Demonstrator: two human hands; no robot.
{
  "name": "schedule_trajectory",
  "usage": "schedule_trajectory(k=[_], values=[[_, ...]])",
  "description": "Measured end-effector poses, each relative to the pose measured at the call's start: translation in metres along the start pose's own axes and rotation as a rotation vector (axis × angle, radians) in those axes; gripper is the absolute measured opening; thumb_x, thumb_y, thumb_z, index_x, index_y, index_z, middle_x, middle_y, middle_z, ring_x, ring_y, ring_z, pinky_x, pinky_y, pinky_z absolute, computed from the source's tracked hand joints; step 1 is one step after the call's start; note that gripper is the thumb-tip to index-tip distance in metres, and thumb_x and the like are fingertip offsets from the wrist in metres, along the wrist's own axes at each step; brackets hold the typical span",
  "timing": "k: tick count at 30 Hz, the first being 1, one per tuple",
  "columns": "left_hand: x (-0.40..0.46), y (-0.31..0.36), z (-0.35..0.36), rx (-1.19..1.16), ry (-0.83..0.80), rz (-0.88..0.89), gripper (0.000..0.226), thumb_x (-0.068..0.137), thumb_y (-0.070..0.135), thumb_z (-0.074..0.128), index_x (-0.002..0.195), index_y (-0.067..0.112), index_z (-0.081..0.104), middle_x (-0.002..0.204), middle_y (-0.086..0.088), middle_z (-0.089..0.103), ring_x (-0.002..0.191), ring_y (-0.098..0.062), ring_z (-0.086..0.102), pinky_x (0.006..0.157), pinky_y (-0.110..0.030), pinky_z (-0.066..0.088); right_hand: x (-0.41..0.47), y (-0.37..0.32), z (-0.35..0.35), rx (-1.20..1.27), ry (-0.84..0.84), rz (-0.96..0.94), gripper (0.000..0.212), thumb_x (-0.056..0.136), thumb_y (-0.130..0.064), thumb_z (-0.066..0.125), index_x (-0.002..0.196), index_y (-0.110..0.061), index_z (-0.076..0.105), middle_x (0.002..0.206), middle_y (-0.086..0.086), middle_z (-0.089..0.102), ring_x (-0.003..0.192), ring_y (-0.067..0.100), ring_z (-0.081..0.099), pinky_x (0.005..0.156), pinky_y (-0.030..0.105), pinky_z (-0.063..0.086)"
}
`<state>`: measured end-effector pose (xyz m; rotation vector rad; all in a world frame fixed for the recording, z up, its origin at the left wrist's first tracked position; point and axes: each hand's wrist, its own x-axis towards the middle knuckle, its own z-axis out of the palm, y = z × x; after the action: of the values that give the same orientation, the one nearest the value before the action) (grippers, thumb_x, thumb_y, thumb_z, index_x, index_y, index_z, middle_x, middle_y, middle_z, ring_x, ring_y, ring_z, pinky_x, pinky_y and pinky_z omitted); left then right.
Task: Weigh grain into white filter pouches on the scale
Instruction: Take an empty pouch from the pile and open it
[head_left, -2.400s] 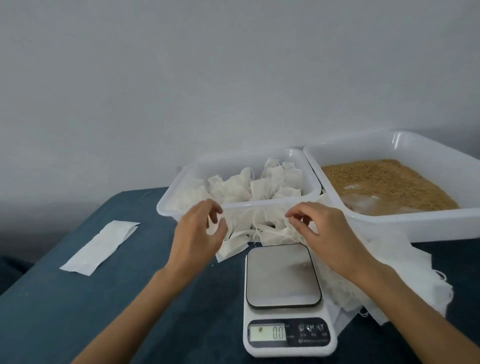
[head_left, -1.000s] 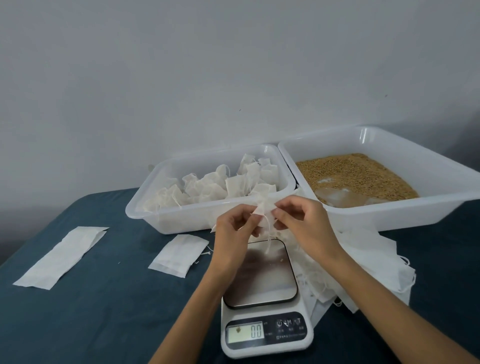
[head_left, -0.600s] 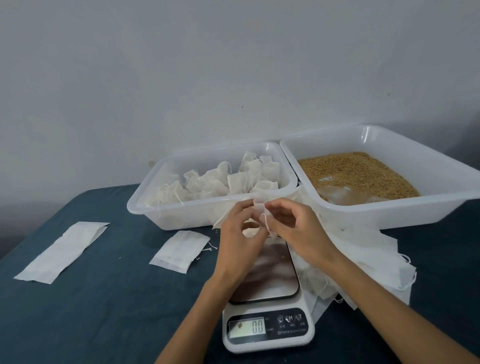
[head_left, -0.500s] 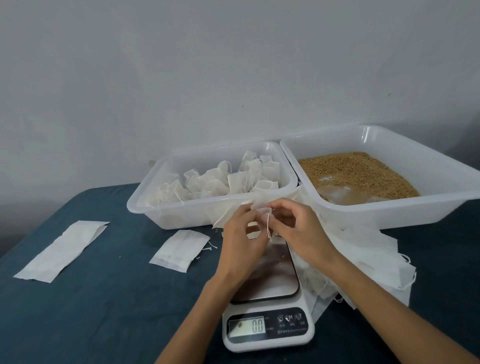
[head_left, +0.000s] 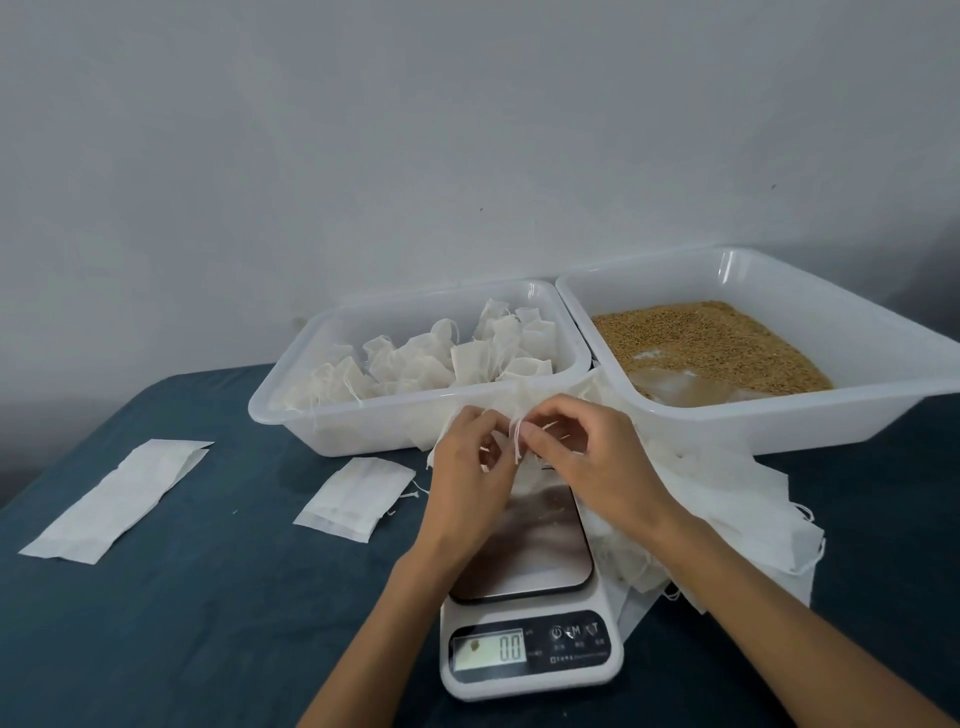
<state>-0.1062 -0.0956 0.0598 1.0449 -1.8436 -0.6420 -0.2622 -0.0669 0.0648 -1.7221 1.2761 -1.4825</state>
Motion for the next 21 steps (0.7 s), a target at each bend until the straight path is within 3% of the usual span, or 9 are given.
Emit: schedule_trajectory(k=[3, 8, 12, 17, 19, 21], values=[[0.0, 0.001, 0.0, -0.071, -0.027, -0.039, 0.015, 0.099, 0.003, 0.063, 0.09, 0.013, 0.066, 0.1, -0.002, 0.057, 0.088, -0.013, 0.058, 0.076, -0.019, 0.048, 0.0, 0.0, 0.0, 0.08, -0.04, 0.043, 0.016, 0.085, -0.027, 0.081, 0.091, -0.023, 0.066, 0.09, -0.005, 0.076, 0.087, 0.014, 0.074, 0.081, 0.027, 0.059], [0.004, -0.003, -0.002, -0.244, -0.01, -0.1, 0.007, 0.101, 0.007, 0.065, 0.099, 0.005, 0.071, 0.104, -0.011, 0.066, 0.089, -0.026, 0.065, 0.079, -0.038, 0.058, 0.002, 0.004, -0.002, 0.065, 0.001, 0.064, 0.025, 0.084, -0.016, 0.082, 0.086, -0.025, 0.059, 0.081, 0.0, 0.077, 0.079, 0.017, 0.075, 0.075, 0.028, 0.059], [0.004, -0.005, -0.003, -0.182, 0.049, -0.089, 0.011, 0.099, 0.015, 0.07, 0.089, 0.016, 0.072, 0.105, 0.001, 0.058, 0.08, -0.004, 0.058, 0.074, -0.02, 0.048, 0.001, 0.005, 0.0, 0.012, 0.051, 0.026, 0.021, 0.093, -0.012, 0.071, 0.085, -0.027, 0.058, 0.074, -0.001, 0.075, 0.065, 0.012, 0.067, 0.063, 0.024, 0.053], [0.002, -0.008, -0.007, -0.003, 0.238, -0.028, 0.016, 0.096, 0.023, 0.075, 0.082, 0.03, 0.069, 0.099, 0.006, 0.045, 0.077, -0.003, 0.045, 0.075, -0.012, 0.038, 0.004, 0.002, -0.006, 0.001, 0.177, -0.001, 0.019, 0.092, 0.0, 0.064, 0.089, -0.018, 0.063, 0.086, -0.005, 0.07, 0.08, 0.018, 0.071, 0.078, 0.039, 0.06], [0.004, -0.01, -0.012, -0.023, 0.345, -0.04, 0.014, 0.097, 0.022, 0.074, 0.083, 0.023, 0.071, 0.088, 0.005, 0.048, 0.072, -0.003, 0.045, 0.071, -0.019, 0.041, 0.004, -0.001, -0.008, 0.02, 0.19, -0.014, 0.018, 0.092, -0.002, 0.065, 0.089, -0.02, 0.063, 0.084, -0.005, 0.068, 0.077, 0.019, 0.069, 0.077, 0.039, 0.059], [0.007, -0.011, -0.016, -0.111, 0.356, -0.08, 0.022, 0.1, 0.021, 0.069, 0.079, 0.015, 0.066, 0.074, -0.005, 0.049, 0.066, -0.009, 0.043, 0.065, -0.039, 0.045, 0.003, -0.003, -0.007, 0.071, 0.152, -0.015, 0.015, 0.092, -0.006, 0.067, 0.09, -0.02, 0.064, 0.084, -0.004, 0.069, 0.075, 0.021, 0.069, 0.075, 0.042, 0.06]])
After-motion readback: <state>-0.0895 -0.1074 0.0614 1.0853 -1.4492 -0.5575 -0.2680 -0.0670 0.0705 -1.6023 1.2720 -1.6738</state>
